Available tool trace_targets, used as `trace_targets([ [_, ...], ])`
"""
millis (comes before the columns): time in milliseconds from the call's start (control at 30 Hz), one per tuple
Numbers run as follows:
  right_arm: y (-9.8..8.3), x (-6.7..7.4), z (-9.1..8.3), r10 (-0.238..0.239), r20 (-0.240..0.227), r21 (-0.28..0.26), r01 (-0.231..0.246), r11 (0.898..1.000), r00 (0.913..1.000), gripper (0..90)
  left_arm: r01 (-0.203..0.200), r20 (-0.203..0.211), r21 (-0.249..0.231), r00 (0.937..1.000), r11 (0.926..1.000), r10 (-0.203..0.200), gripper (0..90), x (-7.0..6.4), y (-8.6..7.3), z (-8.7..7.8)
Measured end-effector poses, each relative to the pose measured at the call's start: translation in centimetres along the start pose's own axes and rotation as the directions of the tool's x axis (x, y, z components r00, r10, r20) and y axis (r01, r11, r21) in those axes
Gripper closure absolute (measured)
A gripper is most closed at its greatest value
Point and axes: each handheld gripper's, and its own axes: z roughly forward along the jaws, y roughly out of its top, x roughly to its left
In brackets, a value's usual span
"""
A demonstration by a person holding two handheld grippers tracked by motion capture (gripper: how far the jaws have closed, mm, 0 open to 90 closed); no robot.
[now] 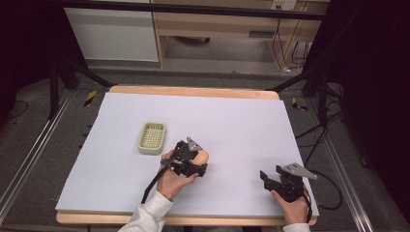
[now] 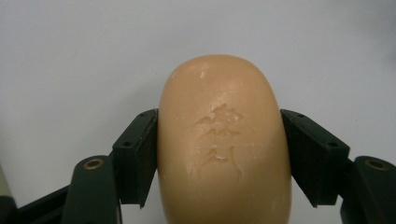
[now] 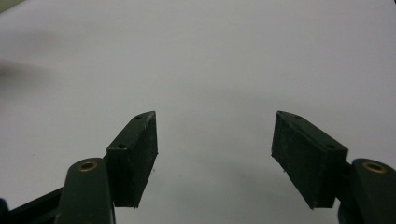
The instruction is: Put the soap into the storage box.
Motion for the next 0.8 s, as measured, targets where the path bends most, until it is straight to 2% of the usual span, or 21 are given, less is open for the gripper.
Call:
trace_targets([
  [300,0.0,0.0,0.0,-0.001,0.003,-0.002,0.001,1.0,1.0,31.3,0.011,-0.012,-0.017,0.9999,0.9998,-0.011,31.5,0.9,-0.3,-1.6],
  [567,0.0,-0.1,0.0,0.0,0.005,0.0,0.0,1.0,1.0,31.2,0.005,-0.031,-0.023,0.9995,0.9997,-0.006,31.6,1.7,-0.9,-2.8],
  [800,-0.1,-0.1,0.0,-0.001,0.008,0.002,0.001,1.0,1.0,31.3,0.03,-0.046,-0.035,0.9984,0.9989,-0.032,31.6,2.9,-1.9,-3.8],
])
